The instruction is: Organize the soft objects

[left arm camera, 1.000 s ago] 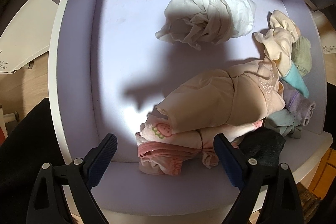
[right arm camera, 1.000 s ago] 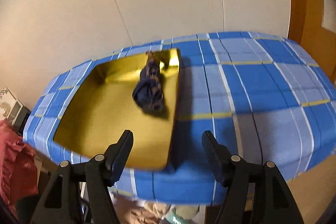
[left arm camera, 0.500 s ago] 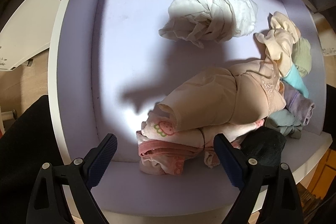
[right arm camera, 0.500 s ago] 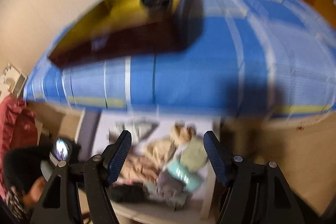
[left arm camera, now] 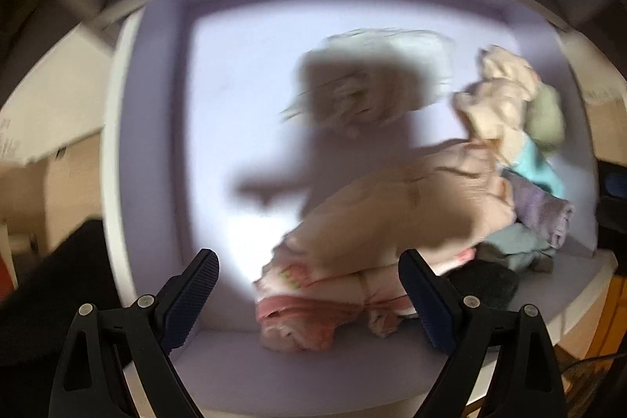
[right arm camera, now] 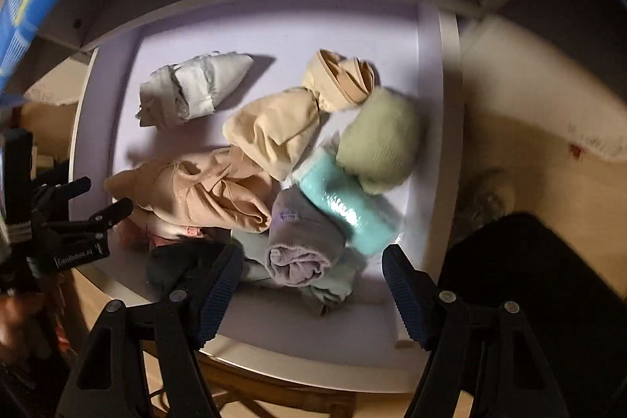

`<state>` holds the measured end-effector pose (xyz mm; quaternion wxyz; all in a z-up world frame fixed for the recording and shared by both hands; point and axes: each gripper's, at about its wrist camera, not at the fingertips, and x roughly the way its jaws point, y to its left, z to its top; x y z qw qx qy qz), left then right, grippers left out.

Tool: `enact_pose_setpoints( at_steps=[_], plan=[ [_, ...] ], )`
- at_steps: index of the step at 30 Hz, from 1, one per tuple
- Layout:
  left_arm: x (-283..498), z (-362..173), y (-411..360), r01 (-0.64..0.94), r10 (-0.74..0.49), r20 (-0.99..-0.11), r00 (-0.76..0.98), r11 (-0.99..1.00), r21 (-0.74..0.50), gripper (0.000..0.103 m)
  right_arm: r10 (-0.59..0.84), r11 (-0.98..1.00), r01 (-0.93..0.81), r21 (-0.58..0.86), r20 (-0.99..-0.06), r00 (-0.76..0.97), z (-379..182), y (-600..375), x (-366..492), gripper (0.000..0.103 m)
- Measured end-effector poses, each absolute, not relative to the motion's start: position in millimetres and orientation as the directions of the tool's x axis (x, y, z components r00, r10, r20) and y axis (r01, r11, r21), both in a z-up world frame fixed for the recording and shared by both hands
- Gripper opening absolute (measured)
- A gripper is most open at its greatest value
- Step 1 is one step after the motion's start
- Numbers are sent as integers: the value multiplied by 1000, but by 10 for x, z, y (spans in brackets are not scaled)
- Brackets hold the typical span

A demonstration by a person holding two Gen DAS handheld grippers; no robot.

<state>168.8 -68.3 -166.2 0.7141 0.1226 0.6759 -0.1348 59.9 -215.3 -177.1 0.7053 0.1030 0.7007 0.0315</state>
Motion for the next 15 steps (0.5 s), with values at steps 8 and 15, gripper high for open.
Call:
enact_pose_setpoints(
  at_steps=[8, 15],
  plan=[
    [1693, -1779, -1184, 622, 56, -997, 43, 780, 71, 94, 221, 966, 133, 221, -975, 19, -1731, -2146, 653, 80],
    [1758, -1935, -1406, 762, 140, -990, 16, 639, 103, 97, 266, 944, 195, 268, -963, 34, -1717, -2247, 648, 81]
  ],
)
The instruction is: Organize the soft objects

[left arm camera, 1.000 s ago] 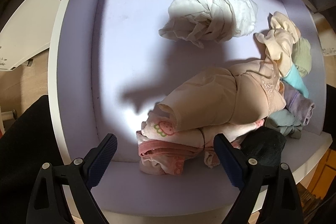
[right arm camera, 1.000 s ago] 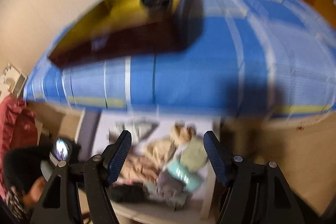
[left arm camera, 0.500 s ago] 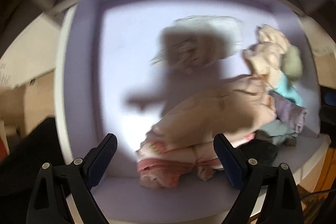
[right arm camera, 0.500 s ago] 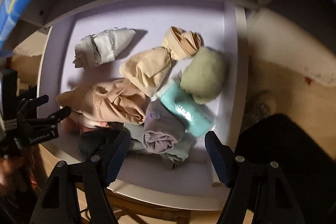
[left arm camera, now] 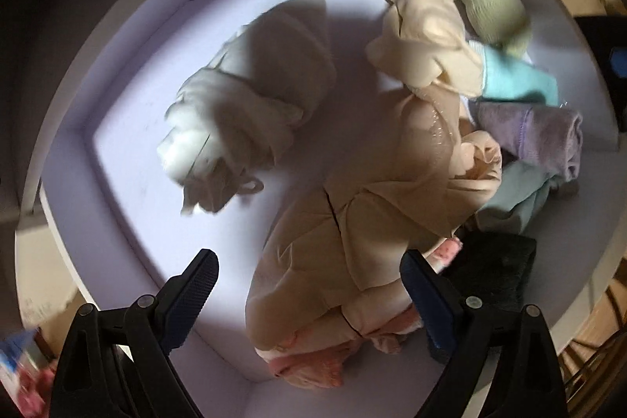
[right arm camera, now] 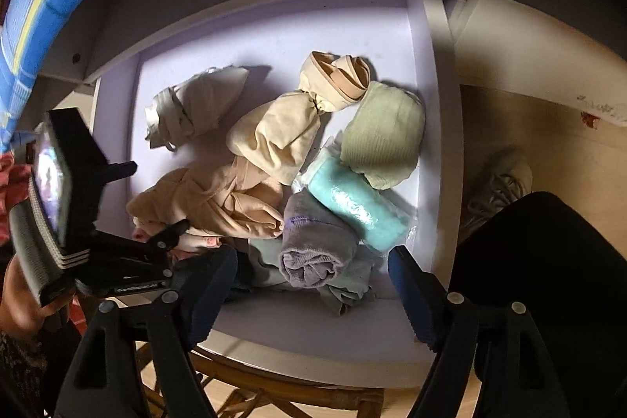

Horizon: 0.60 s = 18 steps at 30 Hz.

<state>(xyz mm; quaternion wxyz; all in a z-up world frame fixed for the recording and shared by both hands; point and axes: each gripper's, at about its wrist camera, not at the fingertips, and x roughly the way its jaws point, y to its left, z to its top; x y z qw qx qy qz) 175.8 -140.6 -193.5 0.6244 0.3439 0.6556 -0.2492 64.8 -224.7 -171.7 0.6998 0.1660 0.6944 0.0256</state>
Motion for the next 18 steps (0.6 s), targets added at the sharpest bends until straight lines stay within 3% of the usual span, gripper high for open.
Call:
enact_pose_setpoints(
  at_steps=[6, 9, 18],
  plan=[
    [1849, -2160, -1430, 716, 124, -990, -74, 697, 34, 97, 294, 928, 226, 297, -955, 48, -1702, -2286, 659, 81],
    [1756, -2257, -1505, 764, 184, -982, -47, 640, 84, 95, 306, 920, 239, 310, -950, 57, -1689, -2308, 661, 81],
    [1603, -2061, -1793, 893, 198, -979, 57, 428, 138, 95, 356, 872, 321, 370, -929, 102, -1663, -2479, 668, 81]
  ],
)
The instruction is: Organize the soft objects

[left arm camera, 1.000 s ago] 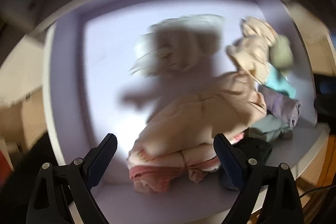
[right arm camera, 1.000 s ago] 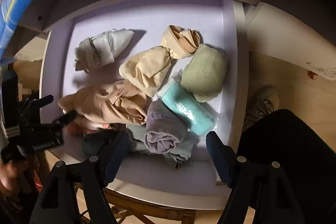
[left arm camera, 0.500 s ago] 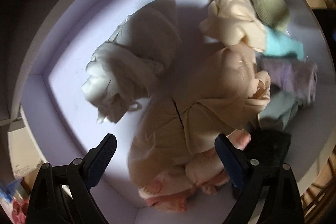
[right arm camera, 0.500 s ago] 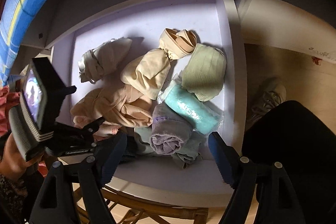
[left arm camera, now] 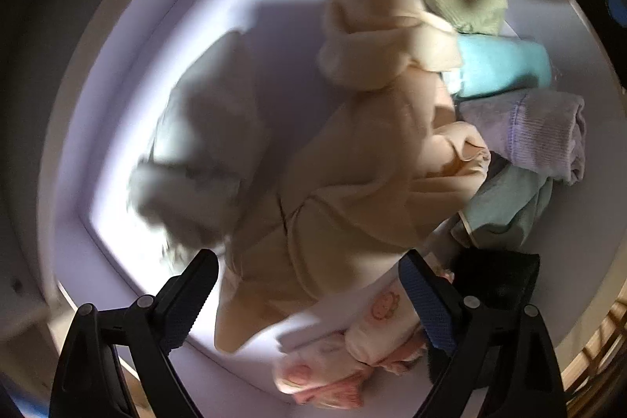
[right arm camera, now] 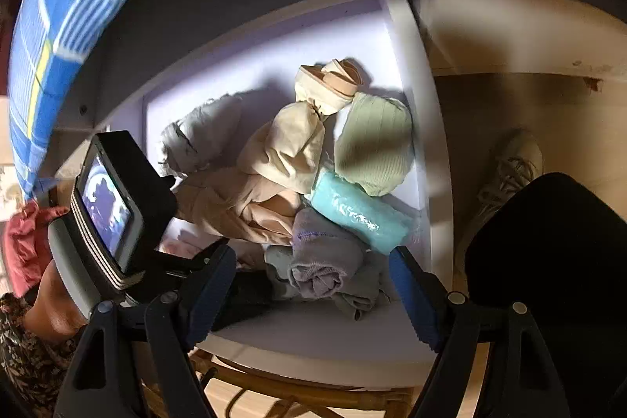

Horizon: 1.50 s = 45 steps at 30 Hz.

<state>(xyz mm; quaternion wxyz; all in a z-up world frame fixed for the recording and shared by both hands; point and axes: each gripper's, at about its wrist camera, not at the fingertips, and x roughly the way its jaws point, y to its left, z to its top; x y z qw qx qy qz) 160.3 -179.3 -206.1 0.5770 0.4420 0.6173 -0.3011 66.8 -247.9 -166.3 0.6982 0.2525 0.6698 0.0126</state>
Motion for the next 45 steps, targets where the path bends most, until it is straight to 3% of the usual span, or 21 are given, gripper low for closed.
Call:
enact_pose_setpoints(
  at_steps=[8, 18, 29, 38, 44, 45],
  plan=[
    [1455, -2308, -1975, 925, 262, -960, 97, 333, 184, 95, 374, 849, 359, 387, -921, 109, -1694, -2553, 626, 81],
    [1368, -2365, -1765, 825, 234, -971, 54, 537, 175, 81, 386, 838, 369, 401, -915, 117, -1683, -2559, 652, 81],
    [1658, -2342, -998, 530, 133, -984, -119, 846, 50, 80, 395, 831, 376, 410, -911, 120, -1692, -2559, 629, 81],
    [1726, -2338, -1507, 681, 204, -979, -15, 719, 139, 81, 399, 826, 383, 413, -909, 121, -1703, -2559, 625, 81],
    [1701, -2498, -1609, 658, 227, -972, -65, 742, 129, 80, 359, 848, 383, 365, -929, 90, -1782, -2545, 648, 81],
    [1694, -2487, -1580, 647, 209, -976, -61, 753, 121, 76, 352, 854, 383, 353, -933, 76, -1821, -2535, 647, 81]
  ],
)
